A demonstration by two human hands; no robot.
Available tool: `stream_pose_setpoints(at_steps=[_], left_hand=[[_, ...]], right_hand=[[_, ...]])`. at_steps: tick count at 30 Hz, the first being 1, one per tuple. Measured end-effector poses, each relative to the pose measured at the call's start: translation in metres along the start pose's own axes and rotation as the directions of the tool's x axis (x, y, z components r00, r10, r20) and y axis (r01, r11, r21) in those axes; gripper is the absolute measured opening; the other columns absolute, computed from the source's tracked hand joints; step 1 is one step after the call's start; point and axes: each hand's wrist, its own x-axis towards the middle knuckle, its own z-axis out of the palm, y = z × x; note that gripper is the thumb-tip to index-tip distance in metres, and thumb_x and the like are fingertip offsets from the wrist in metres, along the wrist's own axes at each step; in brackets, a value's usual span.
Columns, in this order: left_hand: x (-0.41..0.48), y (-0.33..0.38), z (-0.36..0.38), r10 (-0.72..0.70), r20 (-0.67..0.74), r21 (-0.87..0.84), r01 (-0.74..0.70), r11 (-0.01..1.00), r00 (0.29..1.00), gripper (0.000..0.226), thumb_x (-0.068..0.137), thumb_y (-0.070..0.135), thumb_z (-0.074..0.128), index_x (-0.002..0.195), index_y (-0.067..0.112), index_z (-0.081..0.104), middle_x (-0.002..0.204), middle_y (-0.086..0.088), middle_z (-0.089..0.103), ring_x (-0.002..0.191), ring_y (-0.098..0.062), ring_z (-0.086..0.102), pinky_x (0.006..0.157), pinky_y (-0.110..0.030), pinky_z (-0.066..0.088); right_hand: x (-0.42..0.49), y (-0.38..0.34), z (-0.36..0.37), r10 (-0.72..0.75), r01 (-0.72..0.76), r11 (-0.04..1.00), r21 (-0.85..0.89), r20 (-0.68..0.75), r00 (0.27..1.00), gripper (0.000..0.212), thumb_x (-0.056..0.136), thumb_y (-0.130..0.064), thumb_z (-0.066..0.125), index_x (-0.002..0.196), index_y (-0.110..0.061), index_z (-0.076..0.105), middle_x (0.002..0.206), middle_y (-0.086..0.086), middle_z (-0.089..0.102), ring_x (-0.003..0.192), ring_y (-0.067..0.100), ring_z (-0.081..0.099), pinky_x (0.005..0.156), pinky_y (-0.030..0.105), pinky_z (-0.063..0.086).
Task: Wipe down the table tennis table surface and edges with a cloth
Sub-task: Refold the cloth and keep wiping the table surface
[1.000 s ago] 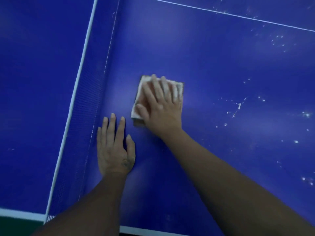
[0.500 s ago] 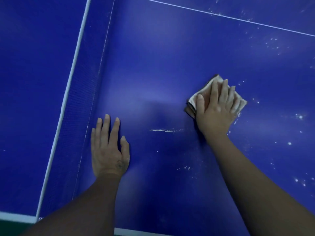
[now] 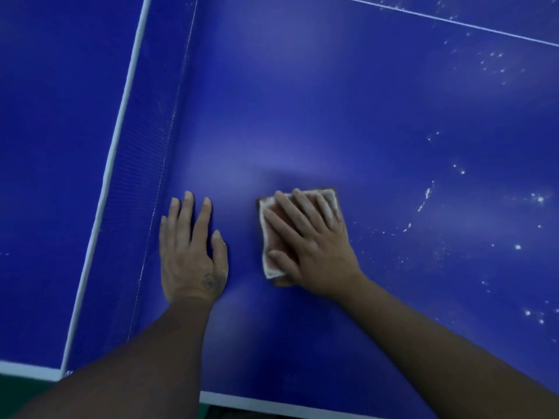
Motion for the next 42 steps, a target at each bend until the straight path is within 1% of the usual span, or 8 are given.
stream_pose_setpoints(at_steps=[7, 12, 18, 21, 28, 35, 39, 42], left_hand=[[0.001, 0.002, -0.001, -0.006, -0.007, -0.011, 0.006, 1.0, 1.0, 0.055, 0.111, 0.029, 0.046, 0.165, 0.016, 0.046, 0.179, -0.007, 0.028, 0.169, -0.026, 0.016, 0.137, -0.053, 0.016], [0.001, 0.004, -0.005, -0.02, 0.022, -0.004, 0.02, 1.0, 1.0, 0.057, 0.111, 0.029, 0.045, 0.166, 0.016, 0.045, 0.18, -0.008, 0.027, 0.169, -0.027, 0.015, 0.137, -0.052, 0.013], [0.001, 0.004, -0.008, -0.024, 0.047, 0.015, 0.024, 1.0, 0.999, 0.058, 0.111, 0.031, 0.042, 0.168, 0.018, 0.04, 0.181, -0.006, 0.023, 0.17, -0.027, 0.012, 0.138, -0.051, 0.01], [0.0, 0.004, -0.008, -0.019, 0.047, 0.006, 0.019, 1.0, 0.999, 0.059, 0.111, 0.032, 0.042, 0.168, 0.019, 0.04, 0.181, -0.006, 0.022, 0.17, -0.026, 0.011, 0.138, -0.05, 0.009], [-0.002, 0.002, -0.008, 0.013, 0.016, -0.013, -0.013, 1.0, 1.0, 0.056, 0.114, 0.032, 0.038, 0.168, 0.018, 0.04, 0.18, -0.009, 0.025, 0.169, -0.029, 0.015, 0.137, -0.053, 0.014], [-0.002, 0.0, -0.011, 0.019, 0.017, -0.077, -0.018, 0.997, 1.0, 0.055, 0.113, 0.032, 0.041, 0.164, 0.012, 0.046, 0.178, -0.013, 0.029, 0.168, -0.032, 0.018, 0.137, -0.051, 0.012], [-0.008, -0.003, -0.017, 0.074, 0.053, -0.12, -0.067, 0.991, 0.996, 0.056, 0.112, 0.029, 0.041, 0.163, 0.007, 0.047, 0.177, -0.016, 0.031, 0.168, -0.035, 0.02, 0.137, -0.053, 0.014], [-0.035, -0.014, -0.024, 0.158, 0.082, -0.061, -0.153, 0.986, 0.984, 0.056, 0.115, 0.029, 0.038, 0.167, 0.009, 0.041, 0.178, -0.015, 0.028, 0.168, -0.034, 0.018, 0.137, -0.053, 0.015]], right_hand=[[0.017, 0.093, -0.031, 0.354, -0.361, 0.928, -0.092, -0.08, 0.932, 0.068, 0.107, -0.059, 0.048, 0.165, -0.025, 0.041, 0.177, 0.002, 0.025, 0.166, 0.029, 0.017, 0.131, 0.06, 0.015], [-0.026, 0.066, -0.024, 0.547, -0.566, 0.817, -0.107, -0.165, 0.821, 0.066, 0.111, -0.054, 0.045, 0.167, -0.021, 0.037, 0.179, 0.005, 0.02, 0.166, 0.031, 0.014, 0.13, 0.063, 0.016], [-0.107, -0.013, -0.006, 0.449, -0.449, 0.885, -0.12, -0.03, 0.893, 0.07, 0.109, -0.055, 0.046, 0.168, -0.019, 0.036, 0.179, 0.005, 0.018, 0.166, 0.032, 0.013, 0.128, 0.067, 0.018], [-0.09, -0.007, -0.008, 0.461, -0.466, 0.875, -0.133, -0.066, 0.885, 0.067, 0.109, -0.054, 0.047, 0.166, -0.019, 0.039, 0.179, 0.005, 0.021, 0.166, 0.031, 0.015, 0.129, 0.065, 0.019], [0.008, -0.003, -0.008, 0.731, -0.755, 0.633, -0.168, -0.192, 0.655, 0.069, 0.109, -0.06, 0.031, 0.169, -0.026, 0.031, 0.18, 0.003, 0.017, 0.166, 0.029, 0.013, 0.132, 0.055, 0.009], [-0.057, -0.069, 0.017, 0.395, -0.402, 0.907, -0.128, -0.073, 0.916, 0.068, 0.108, -0.057, 0.046, 0.167, -0.026, 0.036, 0.179, 0.0, 0.019, 0.167, 0.026, 0.01, 0.131, 0.06, 0.013], [-0.102, -0.046, 0.006, 0.361, -0.363, 0.919, -0.155, -0.041, 0.932, 0.066, 0.109, -0.059, 0.043, 0.167, -0.028, 0.035, 0.179, -0.003, 0.018, 0.167, 0.025, 0.013, 0.128, 0.063, 0.02], [-0.102, -0.024, -0.008, 0.548, -0.555, 0.819, -0.146, -0.087, 0.832, 0.067, 0.108, -0.058, 0.041, 0.167, -0.027, 0.036, 0.179, -0.002, 0.02, 0.166, 0.027, 0.014, 0.13, 0.061, 0.014]])
